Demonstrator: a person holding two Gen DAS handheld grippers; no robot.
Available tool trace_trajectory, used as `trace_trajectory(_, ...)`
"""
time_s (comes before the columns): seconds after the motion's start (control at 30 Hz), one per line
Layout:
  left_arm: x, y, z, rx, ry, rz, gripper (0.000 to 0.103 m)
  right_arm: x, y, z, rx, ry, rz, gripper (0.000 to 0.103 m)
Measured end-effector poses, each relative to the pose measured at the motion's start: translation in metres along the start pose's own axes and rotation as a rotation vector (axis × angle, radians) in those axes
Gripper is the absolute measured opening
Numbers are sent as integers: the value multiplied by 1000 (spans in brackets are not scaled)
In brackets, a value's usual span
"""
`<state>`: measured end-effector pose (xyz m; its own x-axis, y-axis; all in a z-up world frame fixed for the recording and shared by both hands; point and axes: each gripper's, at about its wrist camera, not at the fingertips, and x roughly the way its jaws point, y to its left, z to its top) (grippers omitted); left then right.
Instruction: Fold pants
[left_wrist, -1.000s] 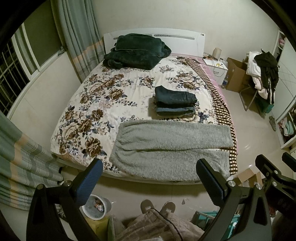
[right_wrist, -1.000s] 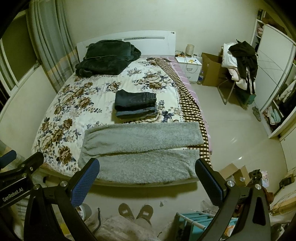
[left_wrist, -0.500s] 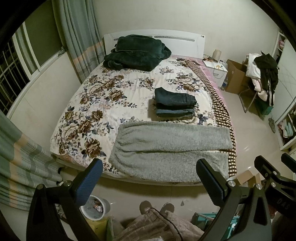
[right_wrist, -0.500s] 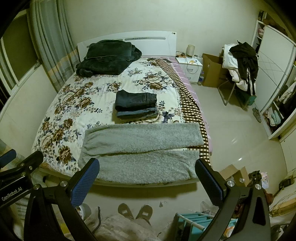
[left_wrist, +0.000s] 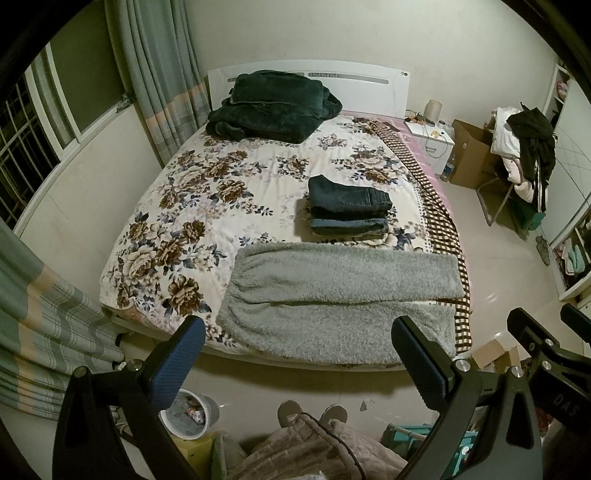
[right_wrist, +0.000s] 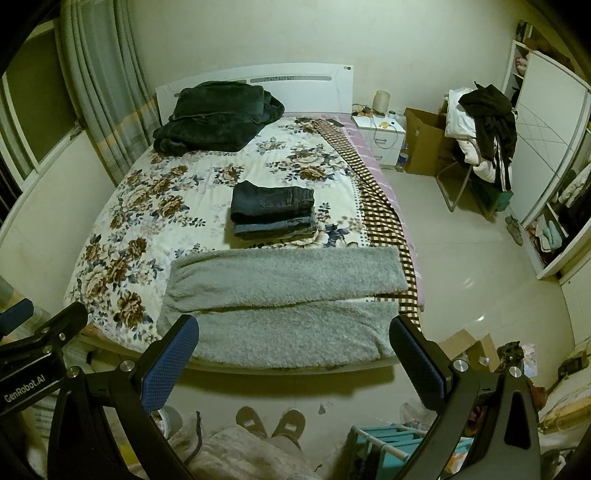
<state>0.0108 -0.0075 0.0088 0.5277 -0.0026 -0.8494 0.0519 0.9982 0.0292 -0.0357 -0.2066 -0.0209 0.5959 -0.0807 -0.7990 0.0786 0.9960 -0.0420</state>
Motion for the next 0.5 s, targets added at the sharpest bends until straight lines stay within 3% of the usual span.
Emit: trace_trajectory(0.5, -2, -1, 9, 2, -1, -2, 103, -1, 2, 0, 2, 2, 2, 103)
